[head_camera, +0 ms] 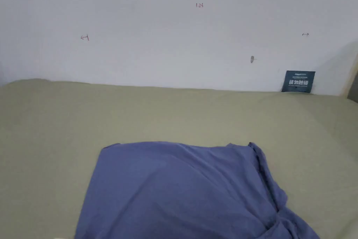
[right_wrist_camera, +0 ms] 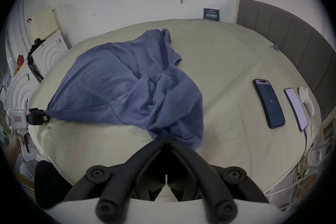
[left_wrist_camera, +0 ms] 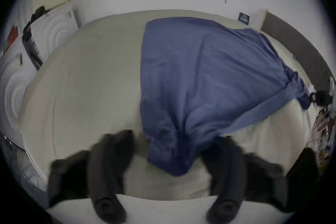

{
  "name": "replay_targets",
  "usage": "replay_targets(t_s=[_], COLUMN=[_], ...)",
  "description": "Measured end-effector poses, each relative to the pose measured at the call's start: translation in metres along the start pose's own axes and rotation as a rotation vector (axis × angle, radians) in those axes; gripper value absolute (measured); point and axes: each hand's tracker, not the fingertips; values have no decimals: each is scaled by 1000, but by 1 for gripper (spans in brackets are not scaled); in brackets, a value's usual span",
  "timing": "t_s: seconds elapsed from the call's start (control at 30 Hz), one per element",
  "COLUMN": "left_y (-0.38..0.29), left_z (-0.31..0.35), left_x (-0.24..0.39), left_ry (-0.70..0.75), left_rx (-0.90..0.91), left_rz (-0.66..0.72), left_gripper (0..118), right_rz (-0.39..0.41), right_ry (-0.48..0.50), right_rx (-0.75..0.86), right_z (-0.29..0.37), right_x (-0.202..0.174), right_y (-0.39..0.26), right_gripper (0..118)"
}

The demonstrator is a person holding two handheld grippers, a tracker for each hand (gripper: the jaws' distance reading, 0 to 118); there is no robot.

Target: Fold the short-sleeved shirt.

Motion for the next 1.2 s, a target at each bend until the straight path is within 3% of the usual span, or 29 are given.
replay_targets(t_s=[0.03, 0.07, 0.1, 0.13, 0.17, 0.2, 0.27, 0.37, 0.4, 0.47, 0.53, 0.6, 0.77, 0.9, 1.2], left_y=[1, 3, 4, 6, 7, 9, 12, 12, 13, 13, 13, 11, 16, 35, 144], left_z=[2, 6, 9, 11, 14, 16, 16, 22, 18, 18, 16, 18, 24, 35, 11], left_x=[0, -2, -2, -1, 1, 1, -2, -6, -10, -11, -12, -14, -19, -25, -37], left_ry=[-21, -48, -84, -83, -73, -77, -94, -116, -119, -120, -118, -160, -146, -130, -78], left_rx=[8, 26, 38, 49, 47, 49, 53, 66, 69, 69, 71, 83, 119, 184, 189], left_rz=[9, 25, 43, 41, 34, 28, 57, 122, 140, 142, 147, 176, 211, 235, 203], left_gripper=[20, 11, 11, 10, 10, 10, 10, 10, 10, 10, 10, 10, 10, 10, 10], right_rz=[-1, -3, -7, -5, -1, 1, 27, 48, 67, 87, 92, 111, 250, 275, 381], right_ry=[7, 12, 11, 12, 20, 28, 20, 52, 33, -5, 4, 4, -13, 14, 69], right_rx=[3, 12, 27, 38, 40, 36, -56, -28, -33, -26, -24, 65, 174, 254, 257], right_z=[-1, -2, -3, -6, -12, -18, -36, -42, -45, -48, -60, -49, -23, -3, -34], right_x=[1, 3, 4, 4, 5, 5, 2, -2, -5, -9, -8, -14, -32, -37, -47], right_y=[1, 3, 6, 8, 11, 14, 18, 21, 22, 22, 16, 13, 17, 32, 123], right_gripper=[0, 1, 8, 34, 92, 118, 105, 103, 92, 40, 15, 12, 12, 12, 12])
